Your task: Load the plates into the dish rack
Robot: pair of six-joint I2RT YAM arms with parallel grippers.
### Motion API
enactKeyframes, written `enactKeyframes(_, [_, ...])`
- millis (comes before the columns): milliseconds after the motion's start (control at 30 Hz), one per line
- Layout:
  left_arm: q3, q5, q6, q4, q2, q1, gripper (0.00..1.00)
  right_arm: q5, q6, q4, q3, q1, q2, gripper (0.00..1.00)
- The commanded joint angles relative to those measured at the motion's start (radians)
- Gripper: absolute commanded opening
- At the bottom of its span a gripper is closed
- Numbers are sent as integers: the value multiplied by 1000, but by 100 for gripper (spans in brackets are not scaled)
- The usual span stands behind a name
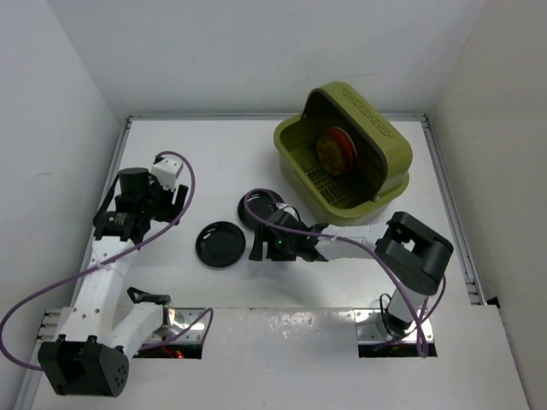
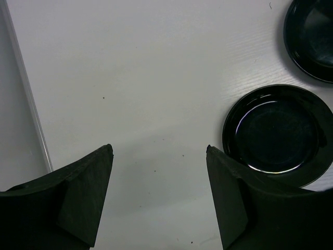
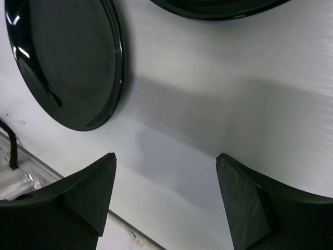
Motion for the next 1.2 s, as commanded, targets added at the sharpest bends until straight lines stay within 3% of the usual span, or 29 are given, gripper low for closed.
enactKeyframes(0, [-3, 17, -14, 35, -18, -10, 77, 73, 37, 81, -9, 19, -27, 77])
enactKeyframes(567, [-12, 17, -14, 35, -18, -10, 77, 157, 54, 117, -1, 21, 20, 72])
enactKeyframes(900, [-12, 17, -14, 44, -8, -10, 77, 68, 34, 183, 131, 18, 160, 62])
enactKeyframes(1167, [-12, 17, -14, 44, 1, -10, 77, 70, 88, 122, 234, 15, 277, 51])
